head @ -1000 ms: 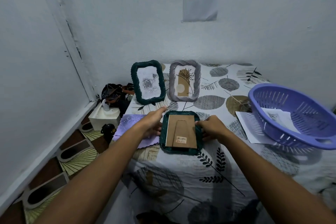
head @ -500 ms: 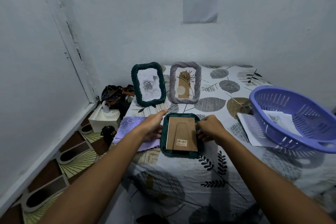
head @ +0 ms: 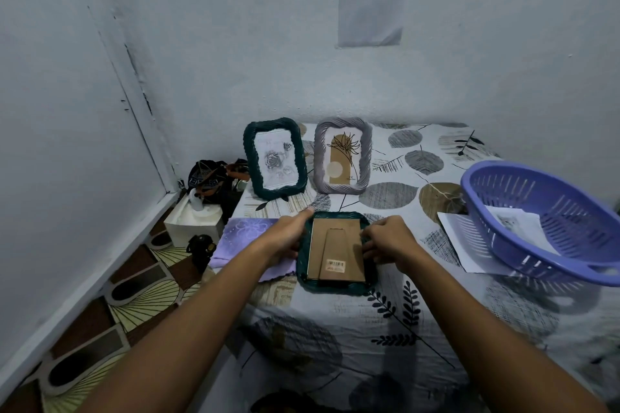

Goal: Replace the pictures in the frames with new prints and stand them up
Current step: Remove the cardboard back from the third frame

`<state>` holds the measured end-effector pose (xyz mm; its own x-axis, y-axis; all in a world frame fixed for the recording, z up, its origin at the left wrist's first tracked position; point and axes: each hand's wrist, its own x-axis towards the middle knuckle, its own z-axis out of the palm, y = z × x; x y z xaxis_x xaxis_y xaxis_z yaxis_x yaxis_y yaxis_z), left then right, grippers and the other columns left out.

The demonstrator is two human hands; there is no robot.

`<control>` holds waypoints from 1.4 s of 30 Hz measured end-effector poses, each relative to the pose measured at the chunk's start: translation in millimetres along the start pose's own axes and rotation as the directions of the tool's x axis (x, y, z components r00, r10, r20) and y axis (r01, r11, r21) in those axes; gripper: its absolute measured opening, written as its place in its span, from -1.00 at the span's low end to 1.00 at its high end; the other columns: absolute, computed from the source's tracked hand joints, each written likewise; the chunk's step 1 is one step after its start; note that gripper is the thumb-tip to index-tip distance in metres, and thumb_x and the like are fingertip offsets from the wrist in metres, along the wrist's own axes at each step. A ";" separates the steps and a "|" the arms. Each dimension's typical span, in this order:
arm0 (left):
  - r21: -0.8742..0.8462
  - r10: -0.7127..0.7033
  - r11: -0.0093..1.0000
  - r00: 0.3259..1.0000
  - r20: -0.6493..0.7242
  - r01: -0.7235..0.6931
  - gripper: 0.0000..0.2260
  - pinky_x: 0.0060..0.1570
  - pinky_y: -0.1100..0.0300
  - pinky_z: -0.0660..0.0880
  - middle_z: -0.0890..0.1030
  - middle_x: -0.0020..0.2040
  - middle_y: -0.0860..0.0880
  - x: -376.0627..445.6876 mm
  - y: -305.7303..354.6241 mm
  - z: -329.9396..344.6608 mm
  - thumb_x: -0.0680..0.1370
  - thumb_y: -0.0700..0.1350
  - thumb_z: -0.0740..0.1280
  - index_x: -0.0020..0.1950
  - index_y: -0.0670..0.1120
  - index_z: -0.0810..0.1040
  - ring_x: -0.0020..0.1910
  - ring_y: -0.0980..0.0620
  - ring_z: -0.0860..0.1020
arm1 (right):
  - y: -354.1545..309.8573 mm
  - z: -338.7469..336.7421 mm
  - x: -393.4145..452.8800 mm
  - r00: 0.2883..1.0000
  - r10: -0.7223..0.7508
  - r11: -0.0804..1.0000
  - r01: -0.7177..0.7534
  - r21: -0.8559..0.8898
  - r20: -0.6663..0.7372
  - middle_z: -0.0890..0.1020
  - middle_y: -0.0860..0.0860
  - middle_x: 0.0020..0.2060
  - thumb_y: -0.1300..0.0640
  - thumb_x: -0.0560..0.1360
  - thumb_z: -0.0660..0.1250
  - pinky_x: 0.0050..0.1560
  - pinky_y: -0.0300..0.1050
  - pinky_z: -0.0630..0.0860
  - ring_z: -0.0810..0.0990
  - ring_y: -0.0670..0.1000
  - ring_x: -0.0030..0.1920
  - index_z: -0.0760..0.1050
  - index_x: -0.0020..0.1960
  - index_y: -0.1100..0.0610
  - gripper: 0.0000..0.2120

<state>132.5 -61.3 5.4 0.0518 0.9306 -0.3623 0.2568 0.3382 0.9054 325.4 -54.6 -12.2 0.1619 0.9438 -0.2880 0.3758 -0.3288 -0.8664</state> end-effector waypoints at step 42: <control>0.386 0.044 0.922 0.999 -0.015 -0.034 -0.20 0.33 0.02 0.33 0.59 0.06 -0.24 26.5 -24.7 11.2 0.51 0.44 -0.13 -0.10 -0.21 0.58 0.10 -0.10 0.53 | 12.7 4.7 -12.9 0.981 -0.130 0.985 0.145 0.097 -0.142 0.67 0.14 -0.26 0.35 0.40 0.31 -0.28 -0.09 0.55 0.63 0.09 -0.29 0.58 -0.25 0.08 -0.79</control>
<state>138.3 -46.6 -29.0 0.0481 0.9466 -0.3189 0.6078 0.2256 0.7613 323.8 -70.8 -21.5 0.2395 0.9644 -0.1120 0.3053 -0.1843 -0.9342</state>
